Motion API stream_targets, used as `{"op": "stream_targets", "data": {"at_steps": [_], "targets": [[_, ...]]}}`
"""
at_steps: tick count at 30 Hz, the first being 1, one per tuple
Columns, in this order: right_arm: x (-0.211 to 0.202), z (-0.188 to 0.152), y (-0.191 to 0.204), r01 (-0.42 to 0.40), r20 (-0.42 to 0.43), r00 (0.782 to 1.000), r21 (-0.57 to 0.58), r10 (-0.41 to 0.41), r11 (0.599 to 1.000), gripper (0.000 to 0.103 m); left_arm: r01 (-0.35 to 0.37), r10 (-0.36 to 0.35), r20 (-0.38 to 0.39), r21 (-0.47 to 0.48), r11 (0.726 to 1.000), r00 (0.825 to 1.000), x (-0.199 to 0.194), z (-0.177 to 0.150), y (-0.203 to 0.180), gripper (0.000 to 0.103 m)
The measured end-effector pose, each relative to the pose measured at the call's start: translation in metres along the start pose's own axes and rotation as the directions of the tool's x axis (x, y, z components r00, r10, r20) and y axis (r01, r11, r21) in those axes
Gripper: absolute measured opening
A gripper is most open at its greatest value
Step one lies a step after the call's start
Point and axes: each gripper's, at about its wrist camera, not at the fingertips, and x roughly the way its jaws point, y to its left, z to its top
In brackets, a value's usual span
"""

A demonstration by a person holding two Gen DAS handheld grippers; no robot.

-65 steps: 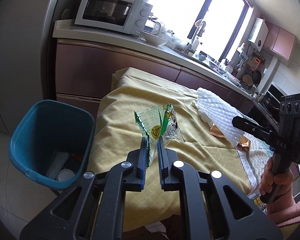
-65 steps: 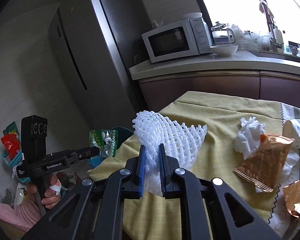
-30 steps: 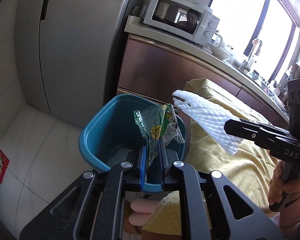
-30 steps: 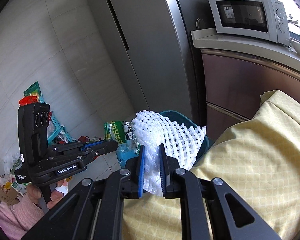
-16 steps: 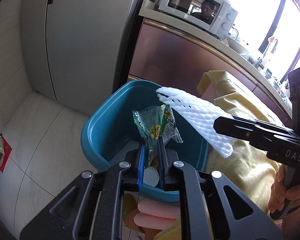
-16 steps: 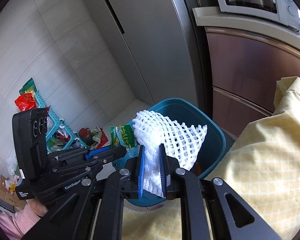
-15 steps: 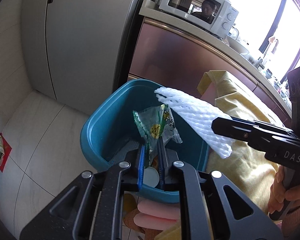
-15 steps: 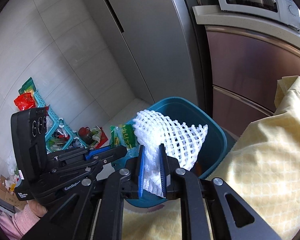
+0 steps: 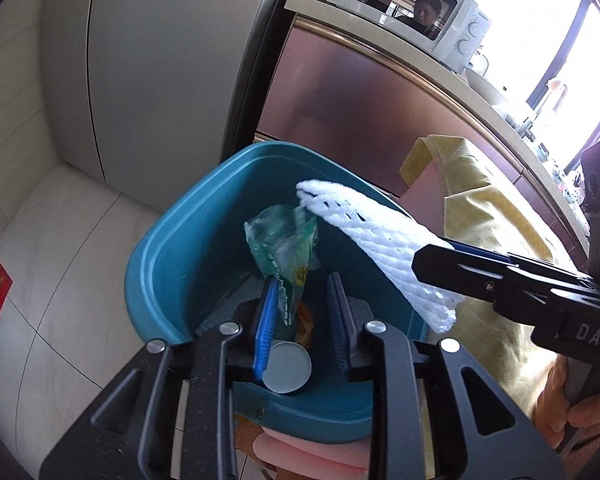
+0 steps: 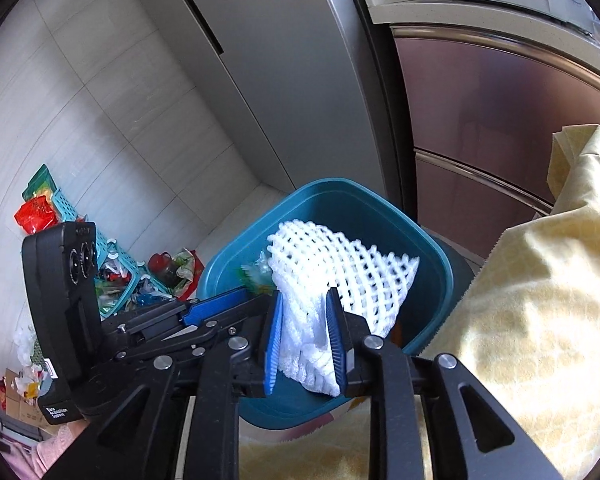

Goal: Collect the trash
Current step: 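Open both grippers over the teal bin, then return to the table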

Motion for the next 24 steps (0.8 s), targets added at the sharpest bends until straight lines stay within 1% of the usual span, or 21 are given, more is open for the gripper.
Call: {"op": "stream_targets", "data": {"at_steps": [2, 8, 10, 15, 19, 21, 24], "targets": [[-0.002, -0.001, -0.001, 0.003, 0.004, 1.0, 0.002, -0.003, 1.0, 0.024, -0.001, 0.001, -0.006, -0.003, 1.0, 1.0, 0.005, -0.001, -0.001, 0.029], [-0.009, -0.005, -0.009, 0.006, 0.027, 1.0, 0.026, -0.007, 1.0, 0.027, 0.002, -0.002, -0.006, 0.0, 1.0, 1.0, 0.006, -0.005, -0.004, 0.033], [-0.011, -0.006, -0.011, 0.004, 0.035, 0.999, 0.034, -0.005, 0.999, 0.029, 0.003, -0.003, -0.001, 0.0, 1.0, 1.0, 0.003, -0.006, -0.005, 0.033], [-0.02, -0.009, -0.016, -0.011, 0.054, 0.999, 0.043, 0.009, 0.999, 0.029, 0.015, -0.015, 0.021, 0.01, 1.0, 1.0, -0.011, -0.009, -0.009, 0.035], [-0.042, -0.017, -0.013, -0.017, 0.089, 0.996, 0.024, 0.015, 1.0, 0.03, 0.028, -0.029, 0.045, 0.037, 0.999, 0.999, -0.027, -0.012, -0.016, 0.04], [-0.057, -0.019, -0.014, -0.016, 0.117, 0.993, 0.013, 0.014, 1.0, 0.033, 0.042, -0.045, 0.059, 0.056, 0.998, 0.997, -0.037, -0.015, -0.022, 0.042], [-0.087, -0.03, -0.015, 0.004, 0.168, 0.986, -0.008, -0.002, 1.0, 0.036, 0.07, -0.077, 0.074, 0.092, 0.993, 0.994, -0.049, -0.019, -0.037, 0.046]]}}
